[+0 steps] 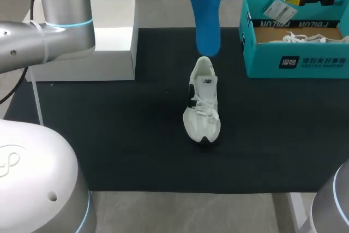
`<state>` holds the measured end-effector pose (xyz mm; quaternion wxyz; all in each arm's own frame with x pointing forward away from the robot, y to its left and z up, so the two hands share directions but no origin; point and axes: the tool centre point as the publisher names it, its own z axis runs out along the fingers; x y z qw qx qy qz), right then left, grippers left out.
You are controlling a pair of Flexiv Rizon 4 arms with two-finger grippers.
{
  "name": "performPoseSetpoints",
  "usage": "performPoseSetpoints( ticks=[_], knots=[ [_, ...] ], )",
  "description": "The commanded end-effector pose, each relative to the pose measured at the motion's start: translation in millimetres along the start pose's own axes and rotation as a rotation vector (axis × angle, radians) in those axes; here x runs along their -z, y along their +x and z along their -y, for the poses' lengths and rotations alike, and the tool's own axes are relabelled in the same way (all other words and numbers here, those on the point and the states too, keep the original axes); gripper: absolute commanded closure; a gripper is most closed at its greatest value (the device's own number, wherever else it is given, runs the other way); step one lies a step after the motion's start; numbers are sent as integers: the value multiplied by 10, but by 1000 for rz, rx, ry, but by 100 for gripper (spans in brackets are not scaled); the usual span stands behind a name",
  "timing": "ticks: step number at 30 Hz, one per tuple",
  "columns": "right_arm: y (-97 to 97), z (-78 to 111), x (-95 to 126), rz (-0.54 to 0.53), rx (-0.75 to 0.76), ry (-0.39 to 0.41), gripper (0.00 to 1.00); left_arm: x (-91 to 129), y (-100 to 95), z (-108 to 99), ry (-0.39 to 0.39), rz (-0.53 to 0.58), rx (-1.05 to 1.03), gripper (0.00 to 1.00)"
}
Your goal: Take the shoe out of the shoebox, open the shoe tongue, remove and reinsert the insole, then place the shoe into the shoebox
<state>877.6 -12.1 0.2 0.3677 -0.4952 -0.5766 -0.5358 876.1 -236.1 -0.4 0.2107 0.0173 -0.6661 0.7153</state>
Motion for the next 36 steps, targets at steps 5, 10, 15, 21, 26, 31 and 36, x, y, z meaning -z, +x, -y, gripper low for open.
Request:
performPoseSetpoints(
  ticks=[5, 10, 15, 21, 26, 31, 36],
  knots=[
    [3, 6, -8, 2, -1, -2, 0, 0, -78, -29, 218, -170, 633, 100],
    [3, 6, -8, 2, -1, -2, 0, 0, -78, -29, 218, -170, 633, 100],
    [3, 6, -8, 2, -1, -2, 0, -18, -114, -63, 204, -152, 780, 100],
    [3, 6, -8, 2, -1, -2, 0, -62, -83, -133, 50, -58, 1012, 100],
    [3, 6, -8, 2, -1, -2, 0, -35, -133, -189, 67, -31, 1110, 100],
    [3, 6, -8, 2, -1, -2, 0, -21, -159, -261, 74, 8, 1163, 100],
    [3, 6, -8, 2, -1, -2, 0, -6, -256, -350, 107, 67, 1147, 100]
  ],
)
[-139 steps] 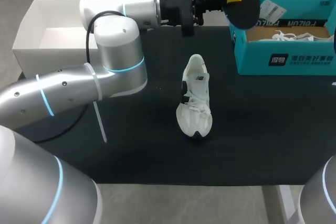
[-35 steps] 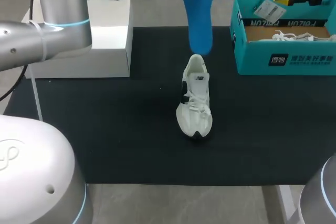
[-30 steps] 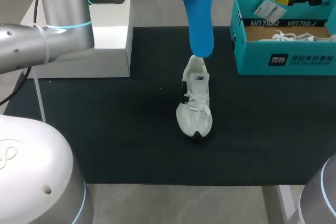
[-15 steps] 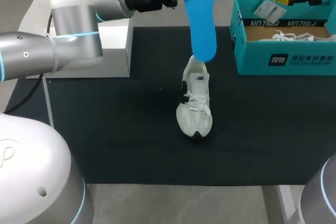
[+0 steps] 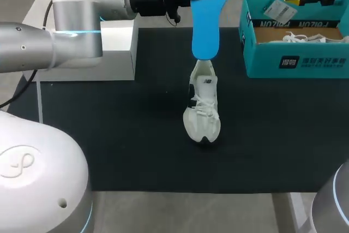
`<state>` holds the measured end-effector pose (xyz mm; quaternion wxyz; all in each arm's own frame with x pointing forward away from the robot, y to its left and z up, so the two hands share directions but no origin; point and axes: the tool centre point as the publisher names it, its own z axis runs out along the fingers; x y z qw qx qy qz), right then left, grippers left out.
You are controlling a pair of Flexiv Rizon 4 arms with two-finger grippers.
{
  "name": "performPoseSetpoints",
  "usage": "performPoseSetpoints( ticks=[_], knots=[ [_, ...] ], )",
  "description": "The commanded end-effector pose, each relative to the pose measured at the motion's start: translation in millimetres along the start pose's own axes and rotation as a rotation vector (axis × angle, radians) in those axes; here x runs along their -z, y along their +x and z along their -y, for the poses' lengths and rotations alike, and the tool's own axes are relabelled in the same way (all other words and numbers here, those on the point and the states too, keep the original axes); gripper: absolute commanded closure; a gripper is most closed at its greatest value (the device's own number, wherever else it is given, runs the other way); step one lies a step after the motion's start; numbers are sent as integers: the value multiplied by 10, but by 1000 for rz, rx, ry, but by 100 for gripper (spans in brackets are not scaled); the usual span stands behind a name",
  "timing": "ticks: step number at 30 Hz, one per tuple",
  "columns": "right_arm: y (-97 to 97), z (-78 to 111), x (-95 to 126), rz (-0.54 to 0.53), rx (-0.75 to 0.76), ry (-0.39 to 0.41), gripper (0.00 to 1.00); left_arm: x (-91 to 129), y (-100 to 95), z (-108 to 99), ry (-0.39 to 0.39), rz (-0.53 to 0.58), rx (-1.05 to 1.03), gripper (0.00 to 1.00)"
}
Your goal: Take the shoe out of the shoebox, open the shoe tongue, remove and reinsert the insole, then place the shoe into the shoebox
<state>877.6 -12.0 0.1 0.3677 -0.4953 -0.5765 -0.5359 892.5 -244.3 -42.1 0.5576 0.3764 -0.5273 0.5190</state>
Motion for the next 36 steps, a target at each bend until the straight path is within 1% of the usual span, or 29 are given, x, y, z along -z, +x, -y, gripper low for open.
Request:
performPoseSetpoints(
  ticks=[1, 6, 12, 14, 15, 17, 19, 20, 22, 24, 28, 29, 33, 36],
  knots=[
    [2, 5, -7, 2, -1, -2, 0, -14, -18, -34, 59, 41, 25, 100],
    [2, 5, -7, 2, -1, -2, 0, -37, -109, -14, 78, 30, 45, 100],
    [2, 5, -7, 2, -1, -2, 0, -43, -179, 32, 95, 77, 78, 100],
    [2, 5, -7, 2, -1, -2, 0, -47, -207, 55, 95, 76, 73, 100],
    [98, -48, 27, 92, -66, 17, 0, -53, -224, 63, 94, 79, 75, 100],
    [236, -157, 25, 289, -216, 31, 0, -68, -245, 81, 94, 79, 74, 100],
    [334, -251, -16, 489, -375, 0, 0, -81, -261, 96, 94, 78, 74, 100],
    [376, -285, -65, 557, -427, 0, 0, -88, -267, 103, 95, 76, 75, 100],
    [414, -348, -164, 723, -548, -24, 0, -105, -280, 116, 99, 72, 75, 100],
    [402, -404, -260, 891, -650, -37, 0, -124, -303, 131, 100, 70, 78, 100],
    [479, -452, -524, 1074, -698, -18, 0, -153, -341, 181, 104, 77, 80, 100],
    [483, -457, -560, 1101, -699, -23, 0, -162, -348, 201, 105, 77, 81, 100],
    [484, -454, -659, 1148, -674, -23, 0, -187, -375, 282, 104, 68, 96, 100],
    [483, -441, -721, 1161, -628, -18, 0, -189, -406, 334, 93, 64, 127, 100]
  ],
)
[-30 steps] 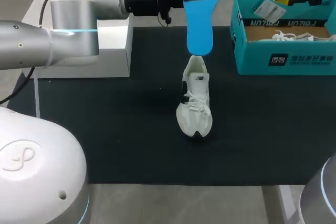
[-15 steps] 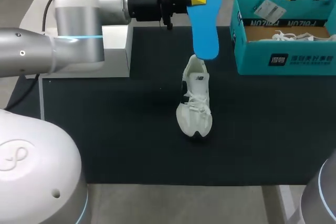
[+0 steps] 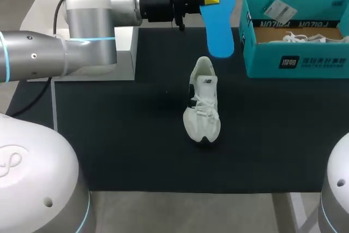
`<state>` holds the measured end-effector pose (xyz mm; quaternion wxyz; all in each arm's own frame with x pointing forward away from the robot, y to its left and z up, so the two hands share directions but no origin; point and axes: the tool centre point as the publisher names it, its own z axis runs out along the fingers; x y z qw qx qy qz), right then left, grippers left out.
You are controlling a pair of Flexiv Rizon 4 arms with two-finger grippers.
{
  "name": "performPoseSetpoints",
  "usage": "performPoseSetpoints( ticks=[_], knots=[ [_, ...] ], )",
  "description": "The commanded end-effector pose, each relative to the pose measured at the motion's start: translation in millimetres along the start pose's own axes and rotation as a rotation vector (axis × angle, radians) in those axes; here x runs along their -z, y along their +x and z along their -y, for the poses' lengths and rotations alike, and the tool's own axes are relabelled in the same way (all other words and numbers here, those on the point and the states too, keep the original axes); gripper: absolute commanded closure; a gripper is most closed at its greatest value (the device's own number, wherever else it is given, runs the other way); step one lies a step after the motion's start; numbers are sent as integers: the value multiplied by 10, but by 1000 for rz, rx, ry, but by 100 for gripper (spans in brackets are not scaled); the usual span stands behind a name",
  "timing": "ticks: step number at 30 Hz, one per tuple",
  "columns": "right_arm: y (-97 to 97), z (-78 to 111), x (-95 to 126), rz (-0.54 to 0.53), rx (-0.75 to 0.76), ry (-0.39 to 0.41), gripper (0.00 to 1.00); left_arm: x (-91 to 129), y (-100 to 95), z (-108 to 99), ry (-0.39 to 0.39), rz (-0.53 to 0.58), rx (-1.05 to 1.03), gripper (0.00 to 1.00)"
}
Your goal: Take the shoe out of the shoebox, open the shoe tongue, remove and reinsert the insole, then place the shoe into the shoebox
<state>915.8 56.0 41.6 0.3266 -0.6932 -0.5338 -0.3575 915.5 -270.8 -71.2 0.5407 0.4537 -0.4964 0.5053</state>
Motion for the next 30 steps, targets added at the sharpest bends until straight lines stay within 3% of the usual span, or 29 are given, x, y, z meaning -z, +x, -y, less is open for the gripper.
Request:
performPoseSetpoints(
  ticks=[1, 7, 9, 21, 22, 26, 30],
  knots=[
    [89, 25, -65, 756, -258, -71, 0, -41, -40, 110, -29, -5, 28, 100],
    [191, 115, -120, 907, -142, -75, 0, -41, -50, 138, -39, 0, 38, 100],
    [180, 85, -118, 1012, -250, -84, 0, -41, -55, 142, -41, 1, 39, 100],
    [180, 85, -118, 1012, -250, -84, 0, -3, -53, 163, -69, -6, 65, 100],
    [190, 26, -137, 1068, -256, -129, 0, -3, -53, 159, -71, -6, 66, 100],
    [302, -14, -432, 1140, 40, -212, 0, 4, -39, 137, -68, -20, 73, 100],
    [284, -17, -656, 1181, 260, -244, 0, 8, -67, 120, -68, -13, 80, 100]
  ],
)
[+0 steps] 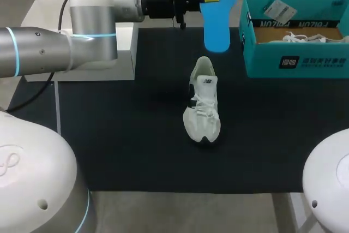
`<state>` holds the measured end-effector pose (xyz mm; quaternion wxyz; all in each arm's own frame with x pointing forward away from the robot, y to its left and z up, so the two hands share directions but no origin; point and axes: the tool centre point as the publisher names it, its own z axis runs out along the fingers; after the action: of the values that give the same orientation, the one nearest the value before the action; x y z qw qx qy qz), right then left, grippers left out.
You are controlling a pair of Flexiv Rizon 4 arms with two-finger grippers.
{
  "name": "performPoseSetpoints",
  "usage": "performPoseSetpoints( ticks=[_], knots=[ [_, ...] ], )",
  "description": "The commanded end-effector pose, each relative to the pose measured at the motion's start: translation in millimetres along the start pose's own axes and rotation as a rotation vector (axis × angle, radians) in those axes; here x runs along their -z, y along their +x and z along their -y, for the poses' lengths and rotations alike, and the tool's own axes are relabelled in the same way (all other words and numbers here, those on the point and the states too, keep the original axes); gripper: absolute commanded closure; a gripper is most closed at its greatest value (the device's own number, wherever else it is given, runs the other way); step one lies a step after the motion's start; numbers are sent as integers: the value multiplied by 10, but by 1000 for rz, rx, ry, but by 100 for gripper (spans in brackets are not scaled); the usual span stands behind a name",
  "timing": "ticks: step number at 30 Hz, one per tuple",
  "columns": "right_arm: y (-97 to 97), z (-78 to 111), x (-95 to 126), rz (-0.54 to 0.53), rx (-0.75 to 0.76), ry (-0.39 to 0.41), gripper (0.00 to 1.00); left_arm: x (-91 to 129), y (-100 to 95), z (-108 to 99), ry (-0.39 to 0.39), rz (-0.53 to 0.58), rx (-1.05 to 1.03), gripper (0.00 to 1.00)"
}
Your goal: Take the shoe out of the shoebox, open the shoe tongue, remove and reinsert the insole, then place the shoe into the shoebox
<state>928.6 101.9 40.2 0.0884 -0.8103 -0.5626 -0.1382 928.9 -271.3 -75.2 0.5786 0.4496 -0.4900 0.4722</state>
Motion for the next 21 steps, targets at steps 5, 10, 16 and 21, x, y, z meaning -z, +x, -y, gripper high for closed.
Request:
performPoseSetpoints(
  ticks=[5, 10, 16, 21],
  knots=[
    [193, 87, -274, 473, 320, -215, 0, -8, -46, -6, -6, 23, 16, 100],
    [114, 211, -277, 411, 294, -211, 0, 57, -43, 56, 13, 72, 0, 100],
    [32, 428, -307, 268, 239, -161, 0, 133, -56, 103, 35, 75, 6, 100],
    [54, 602, -349, 211, 237, -155, 0, 137, -95, 132, 40, 69, 11, 100]
  ],
)
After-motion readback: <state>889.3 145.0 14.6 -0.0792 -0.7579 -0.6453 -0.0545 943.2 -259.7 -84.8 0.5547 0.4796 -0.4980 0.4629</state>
